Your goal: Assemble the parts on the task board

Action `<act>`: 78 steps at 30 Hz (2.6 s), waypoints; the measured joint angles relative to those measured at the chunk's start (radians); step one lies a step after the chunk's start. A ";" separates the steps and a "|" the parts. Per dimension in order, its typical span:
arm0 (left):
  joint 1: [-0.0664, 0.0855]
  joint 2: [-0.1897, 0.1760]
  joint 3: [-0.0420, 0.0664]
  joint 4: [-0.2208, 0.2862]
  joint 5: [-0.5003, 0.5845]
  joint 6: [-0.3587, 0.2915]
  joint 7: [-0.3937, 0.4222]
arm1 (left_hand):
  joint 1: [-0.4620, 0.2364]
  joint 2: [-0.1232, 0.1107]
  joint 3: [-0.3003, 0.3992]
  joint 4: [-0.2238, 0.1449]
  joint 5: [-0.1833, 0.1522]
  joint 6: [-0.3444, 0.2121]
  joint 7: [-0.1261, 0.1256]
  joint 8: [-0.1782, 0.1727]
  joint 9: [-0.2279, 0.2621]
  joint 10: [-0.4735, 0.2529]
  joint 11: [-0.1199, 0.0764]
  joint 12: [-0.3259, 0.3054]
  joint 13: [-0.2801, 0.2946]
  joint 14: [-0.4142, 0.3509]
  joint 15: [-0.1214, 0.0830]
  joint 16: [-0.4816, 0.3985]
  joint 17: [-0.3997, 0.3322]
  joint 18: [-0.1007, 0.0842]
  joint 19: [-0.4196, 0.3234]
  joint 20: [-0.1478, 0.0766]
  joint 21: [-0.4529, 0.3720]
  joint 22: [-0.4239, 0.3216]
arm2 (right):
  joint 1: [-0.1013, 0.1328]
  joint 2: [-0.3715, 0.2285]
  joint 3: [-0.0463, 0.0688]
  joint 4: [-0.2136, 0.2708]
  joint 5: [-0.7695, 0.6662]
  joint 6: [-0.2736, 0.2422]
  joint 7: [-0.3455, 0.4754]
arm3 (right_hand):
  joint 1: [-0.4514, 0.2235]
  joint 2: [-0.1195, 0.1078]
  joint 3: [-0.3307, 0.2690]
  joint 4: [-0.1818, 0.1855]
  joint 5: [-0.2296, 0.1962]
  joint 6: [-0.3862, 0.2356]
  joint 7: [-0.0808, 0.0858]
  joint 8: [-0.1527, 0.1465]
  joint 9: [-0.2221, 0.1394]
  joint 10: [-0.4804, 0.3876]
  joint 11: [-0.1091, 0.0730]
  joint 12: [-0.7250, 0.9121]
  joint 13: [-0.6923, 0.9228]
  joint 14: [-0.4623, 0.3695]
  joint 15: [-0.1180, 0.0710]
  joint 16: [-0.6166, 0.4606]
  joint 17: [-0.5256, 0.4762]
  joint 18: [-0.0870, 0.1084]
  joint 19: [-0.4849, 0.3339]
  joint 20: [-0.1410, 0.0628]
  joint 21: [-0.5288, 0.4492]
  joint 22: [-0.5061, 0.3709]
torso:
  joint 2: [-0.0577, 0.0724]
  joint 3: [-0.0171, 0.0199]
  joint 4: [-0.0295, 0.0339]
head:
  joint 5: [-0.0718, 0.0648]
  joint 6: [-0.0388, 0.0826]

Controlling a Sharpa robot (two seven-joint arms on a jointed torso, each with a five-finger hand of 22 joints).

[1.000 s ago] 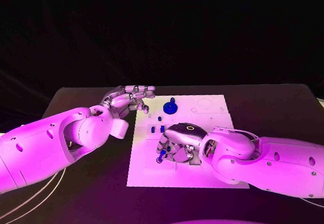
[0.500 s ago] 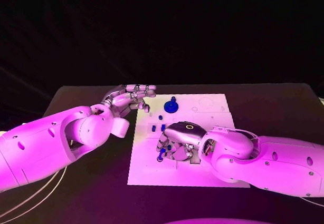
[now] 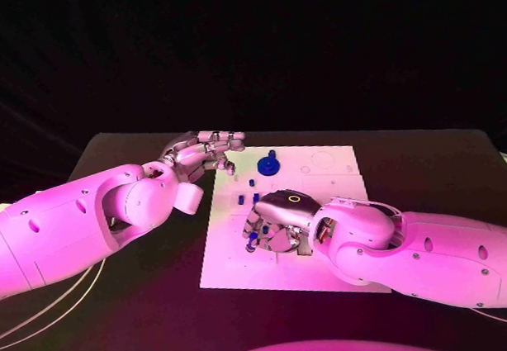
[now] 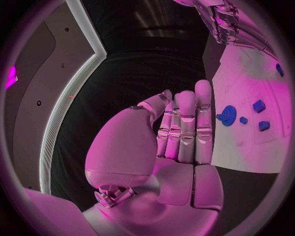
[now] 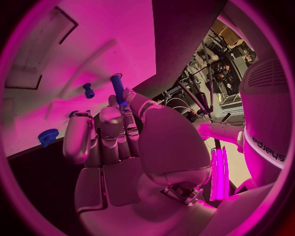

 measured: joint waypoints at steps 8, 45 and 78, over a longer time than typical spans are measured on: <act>0.000 -0.001 0.000 0.000 0.000 0.001 -0.001 | 0.000 0.000 0.000 0.000 0.000 0.000 0.000 0.000 0.000 0.000 0.000 0.000 0.000 0.000 0.000 0.000 0.000 0.000 0.000 0.000 0.000 0.000 | -0.001 0.000 0.000 0.005 -0.015 0.006 -0.002 | 0.001 0.001 0.000 0.000 -0.001 -0.001 0.001 -0.001 0.000 0.000 0.000 -0.004 0.001 0.000 0.000 0.000 0.000 0.000 0.000 0.000 0.000 0.000 | 0.000 0.0004 -0.0001 | 0.002 -0.003; 0.000 -0.002 0.000 0.001 0.000 0.009 -0.007 | 0.000 0.000 0.000 0.000 0.000 0.000 0.000 0.000 0.000 0.000 0.000 0.000 0.000 -0.003 0.003 0.000 -0.004 0.000 0.000 0.000 -0.006 -0.004 | -0.010 0.018 -0.010 -0.003 -0.112 0.074 -0.064 | -0.069 -0.066 -0.087 0.030 0.027 -0.198 0.029 -0.040 -0.038 -0.147 0.013 -0.062 -0.007 -0.026 0.036 -0.120 -0.155 0.016 -0.094 0.043 -0.105 -0.153 | 0.000 0.0003 -0.0004 | 0.006 -0.007; 0.000 -0.015 0.000 0.006 0.000 0.011 -0.014 | 0.000 0.000 0.000 0.000 0.000 0.000 0.000 0.000 0.001 0.000 0.000 0.004 0.001 -0.003 0.003 -0.004 -0.007 0.000 0.000 0.000 -0.010 -0.007 | 0.066 -0.423 0.001 0.220 0.179 -0.068 -0.157 | -0.150 -0.073 -0.326 0.186 0.247 -0.115 -0.014 0.038 -0.016 0.172 -0.072 0.599 0.520 0.004 -0.025 0.224 0.227 -0.024 0.061 -0.015 0.098 0.118 | -0.005 -0.0026 -0.0196 | -0.060 0.027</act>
